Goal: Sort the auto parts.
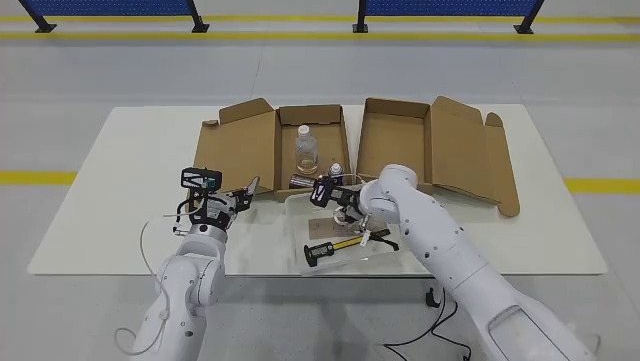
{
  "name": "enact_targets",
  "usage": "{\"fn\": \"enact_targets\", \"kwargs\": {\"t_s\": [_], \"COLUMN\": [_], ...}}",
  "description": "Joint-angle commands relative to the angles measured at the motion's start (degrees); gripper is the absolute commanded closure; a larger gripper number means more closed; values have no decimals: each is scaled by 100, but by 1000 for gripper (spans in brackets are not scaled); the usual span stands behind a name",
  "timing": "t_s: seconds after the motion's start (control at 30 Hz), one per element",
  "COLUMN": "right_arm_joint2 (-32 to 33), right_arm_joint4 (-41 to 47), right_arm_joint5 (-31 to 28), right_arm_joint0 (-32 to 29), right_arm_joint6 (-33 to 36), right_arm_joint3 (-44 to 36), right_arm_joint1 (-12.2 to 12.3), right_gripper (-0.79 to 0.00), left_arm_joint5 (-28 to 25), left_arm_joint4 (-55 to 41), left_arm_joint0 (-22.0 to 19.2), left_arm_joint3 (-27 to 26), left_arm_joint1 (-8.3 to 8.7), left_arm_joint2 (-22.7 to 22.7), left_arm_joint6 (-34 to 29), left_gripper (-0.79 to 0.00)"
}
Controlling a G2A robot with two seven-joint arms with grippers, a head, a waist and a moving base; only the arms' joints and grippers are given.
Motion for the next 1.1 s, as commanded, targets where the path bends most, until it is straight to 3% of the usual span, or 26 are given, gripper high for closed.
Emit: {"fn": "enact_targets", "kwargs": {"t_s": [0.0, 0.23, 0.47, 0.63, 0.87, 1.07], "right_arm_joint2": [232, 1345, 2241, 2462, 2503, 2497], "right_arm_joint4": [119, 1053, 2813, 3882, 4254, 4063], "right_arm_joint5": [-18, -25, -89, -156, -93, 64], "right_arm_joint0": [-135, -872, -1530, -1701, -1646, -1587], "right_arm_joint6": [67, -71, -560, -589, -669, -950], "right_arm_joint3": [-337, -1380, -1670, -1663, -1547, -1536], "right_arm_joint1": [80, 379, 541, 595, 650, 689], "right_gripper": [0, 0, 0, 0, 0, 0], "left_arm_joint5": [0, 0, 0, 0, 0, 0], "left_arm_joint4": [0, 0, 0, 0, 0, 0], "left_arm_joint0": [0, 0, 0, 0, 0, 0], "left_arm_joint3": [0, 0, 0, 0, 0, 0], "left_arm_joint1": [0, 0, 0, 0, 0, 0], "left_arm_joint2": [0, 0, 0, 0, 0, 0], "left_arm_joint6": [0, 0, 0, 0, 0, 0], "left_gripper": [-785, -785, -785, -785, -785, -785]}}
